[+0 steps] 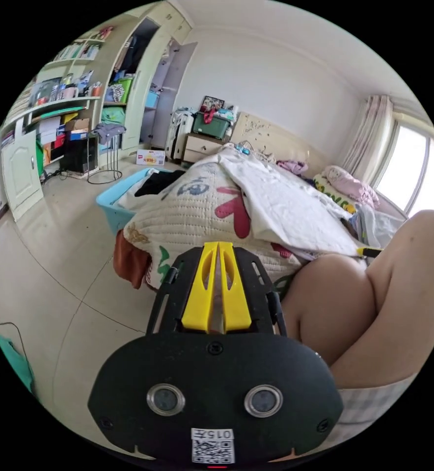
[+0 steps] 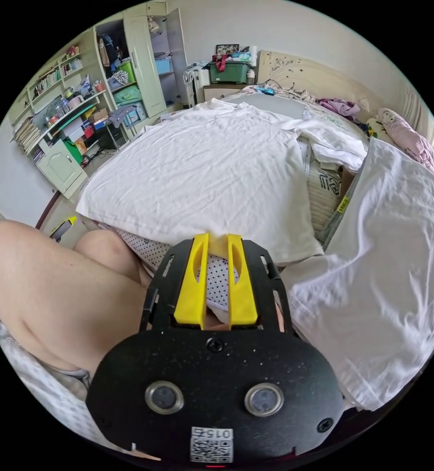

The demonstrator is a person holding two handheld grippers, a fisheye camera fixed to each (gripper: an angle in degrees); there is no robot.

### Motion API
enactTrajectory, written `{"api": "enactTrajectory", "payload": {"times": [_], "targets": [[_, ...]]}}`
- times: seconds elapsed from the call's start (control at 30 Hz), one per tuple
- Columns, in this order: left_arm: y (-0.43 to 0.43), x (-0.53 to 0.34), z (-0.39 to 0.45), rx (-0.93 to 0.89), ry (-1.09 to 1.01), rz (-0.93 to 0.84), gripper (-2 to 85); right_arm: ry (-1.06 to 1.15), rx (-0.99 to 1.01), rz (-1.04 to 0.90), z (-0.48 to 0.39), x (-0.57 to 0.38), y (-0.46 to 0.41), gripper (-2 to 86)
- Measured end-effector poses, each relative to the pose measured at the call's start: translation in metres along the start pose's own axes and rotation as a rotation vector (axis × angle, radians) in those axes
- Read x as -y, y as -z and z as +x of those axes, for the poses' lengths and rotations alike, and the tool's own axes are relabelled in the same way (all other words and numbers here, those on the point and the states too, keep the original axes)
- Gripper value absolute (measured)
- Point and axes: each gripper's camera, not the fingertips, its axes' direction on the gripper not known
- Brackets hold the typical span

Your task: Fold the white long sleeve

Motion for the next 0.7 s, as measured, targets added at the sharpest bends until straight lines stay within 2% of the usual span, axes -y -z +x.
{"api": "enactTrajectory", "payload": {"times": [0.1,0.27,0.33,0.43,0.57,0.7], "targets": [[0.021,0.016,-0.005,-0.066,-0.006,0.083,-0.2,-0.004,0.061,-0.026,0.028,0.013,0.018,5.5],[0.014,0.072,0.038,-0.289,-0.196,0.109,3.4,-0.079,0.166,0.250,0.102,0.045,0.089,3.6],[-0.009,0.098,0.079,-0.373,-0.304,0.079,4.7,-0.214,0.214,0.412,0.159,0.075,0.121,1.7],[-0.056,0.122,0.129,-0.460,-0.413,-0.007,5.0,-0.428,0.232,0.498,0.243,0.126,0.143,1.5],[-0.107,0.132,0.171,-0.499,-0.492,-0.122,5.1,-0.626,0.187,0.500,0.344,0.193,0.155,5.4],[-0.150,0.122,0.188,-0.463,-0.531,-0.240,5.1,-0.873,0.272,0.352,0.466,0.254,0.126,10.0]]}}
